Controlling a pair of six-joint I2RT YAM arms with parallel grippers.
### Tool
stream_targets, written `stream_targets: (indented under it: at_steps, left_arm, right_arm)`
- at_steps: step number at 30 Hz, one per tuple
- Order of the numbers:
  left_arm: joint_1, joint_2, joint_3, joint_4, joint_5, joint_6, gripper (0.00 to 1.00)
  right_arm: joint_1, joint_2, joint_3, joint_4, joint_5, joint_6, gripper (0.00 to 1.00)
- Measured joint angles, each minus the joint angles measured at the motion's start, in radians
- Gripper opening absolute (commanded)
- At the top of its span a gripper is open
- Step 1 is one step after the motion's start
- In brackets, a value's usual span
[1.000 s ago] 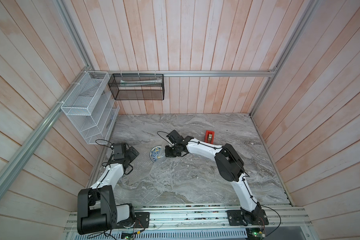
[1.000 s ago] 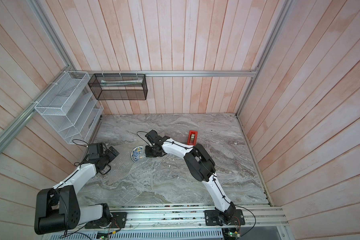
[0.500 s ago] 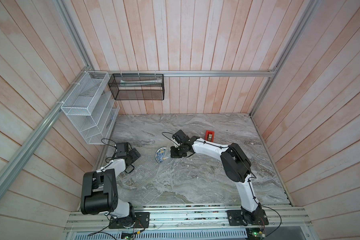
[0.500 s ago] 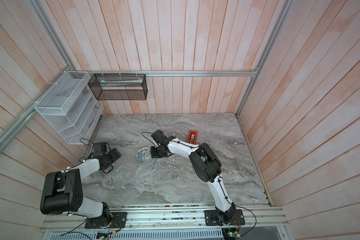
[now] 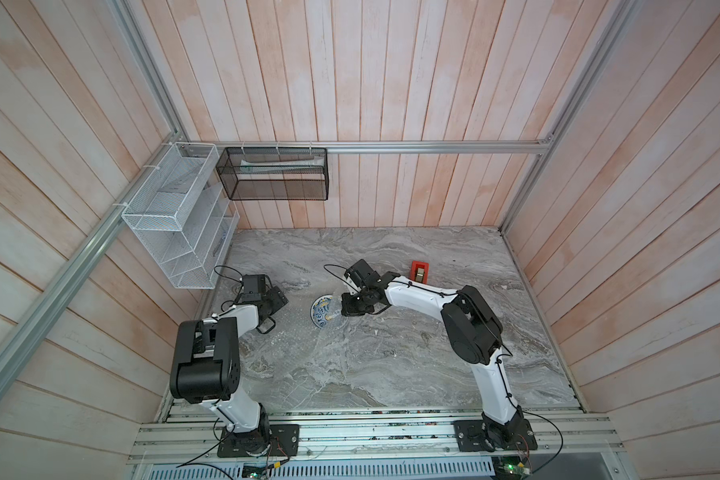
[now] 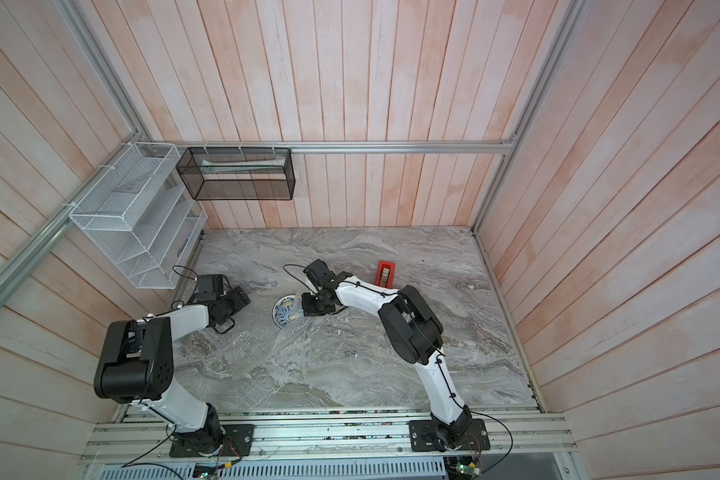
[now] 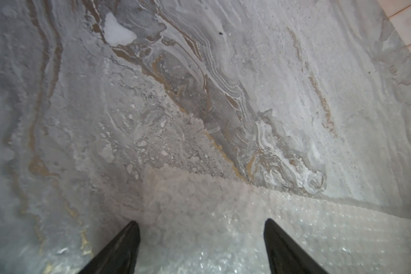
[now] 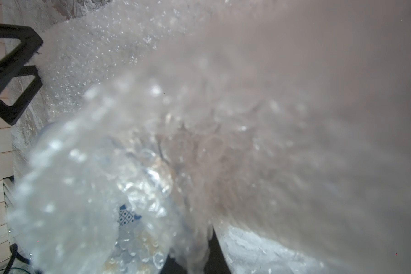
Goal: Wrap bowls in bubble wrap
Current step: Wrap the bowl in bubble wrap.
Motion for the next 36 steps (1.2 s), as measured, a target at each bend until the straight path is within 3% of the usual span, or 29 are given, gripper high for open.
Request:
stream_targets:
  at_steps: [7, 13, 20, 25, 30, 36]
  left_arm:
    - [-0.019, 0.019, 0.005, 0.0, 0.014, 0.014, 0.34]
    - [-0.033, 0.002, 0.003, -0.021, 0.06, 0.021, 0.14]
    - [-0.053, -0.244, -0.026, -0.035, 0.151, 0.005, 0.04]
    - [-0.125, -0.413, -0.079, -0.028, 0.254, 0.005, 0.02]
    - [-0.223, -0.463, -0.151, -0.007, 0.318, 0.005, 0.02]
    - [-0.354, -0.43, -0.202, 0.047, 0.325, -0.001, 0.02]
  right_arm:
    - [-0.006, -0.002, -0.011, 0.011, -0.012, 0.002, 0.0]
    - [-0.006, -0.002, -0.014, 0.014, -0.013, 0.005, 0.0]
    - [-0.003, 0.0, -0.001, -0.007, 0.013, 0.014, 0.0]
    - [0.006, 0.017, 0.038, -0.037, 0.039, 0.028, 0.0]
    - [0.014, 0.052, 0.113, -0.094, 0.058, 0.035, 0.0]
    - [0.019, 0.074, 0.157, -0.128, 0.06, 0.037, 0.0]
